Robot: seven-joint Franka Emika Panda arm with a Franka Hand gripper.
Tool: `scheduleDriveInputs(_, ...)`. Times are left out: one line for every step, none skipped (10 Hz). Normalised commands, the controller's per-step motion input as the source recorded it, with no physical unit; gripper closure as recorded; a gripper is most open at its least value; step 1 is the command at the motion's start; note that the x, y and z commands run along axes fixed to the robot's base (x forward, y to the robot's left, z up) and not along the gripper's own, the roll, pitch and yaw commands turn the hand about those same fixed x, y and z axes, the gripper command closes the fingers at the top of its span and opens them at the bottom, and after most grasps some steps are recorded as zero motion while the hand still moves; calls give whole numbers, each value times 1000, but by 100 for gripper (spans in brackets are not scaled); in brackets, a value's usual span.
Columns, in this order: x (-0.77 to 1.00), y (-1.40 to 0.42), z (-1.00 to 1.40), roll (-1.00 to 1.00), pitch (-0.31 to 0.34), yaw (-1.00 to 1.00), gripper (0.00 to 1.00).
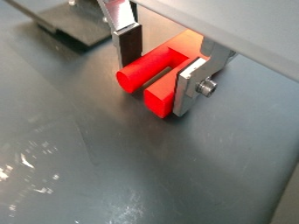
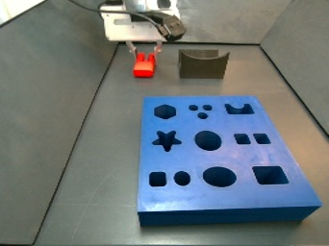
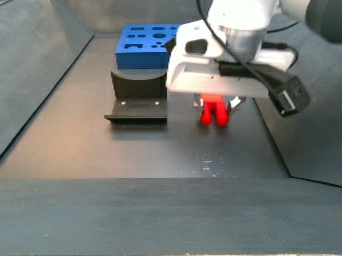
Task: Pick up the square-circle object. Move up. Rotate the square-circle object. Place the square-circle object on the fixture. Regrasp the square-circle object. Move to above the board. Insert the square-circle object.
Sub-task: Move up, then place the square-circle object on the fixture.
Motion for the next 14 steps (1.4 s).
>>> scheduleDriveInputs(-27, -7, 705, -9, 29, 2, 100)
scheduleDriveInputs(-14, -3, 536, -16, 44, 3, 100)
scheduleDriveInputs(-11, -3, 442, -19, 48, 4, 100)
scheduleDriveInputs(-12, -5, 238, -23, 47, 5, 100)
scheduleDriveInputs(0, 0, 1000, 0, 0, 0, 100)
scheduleDriveInputs(-3, 0, 1000, -4, 8, 1, 100)
scheduleDriveInputs(-11, -3, 1000, -9, 24, 1, 100)
scheduleDriveInputs(-14, -4, 1000, -13, 29, 3, 100)
scheduleDriveInputs(-14, -5, 1000, -18, 32, 5, 100)
scheduleDriveInputs(-17, -6, 1000, -21, 34, 6, 100)
scheduleDriveInputs(-21, -7, 1000, -25, 35, 8, 100)
scheduleDriveInputs(-21, -9, 1000, -28, 33, 9, 100)
scheduleDriveInputs(-18, -9, 843, -34, 37, 9, 100)
scheduleDriveInputs(-12, -7, 676, -39, 42, 10, 100)
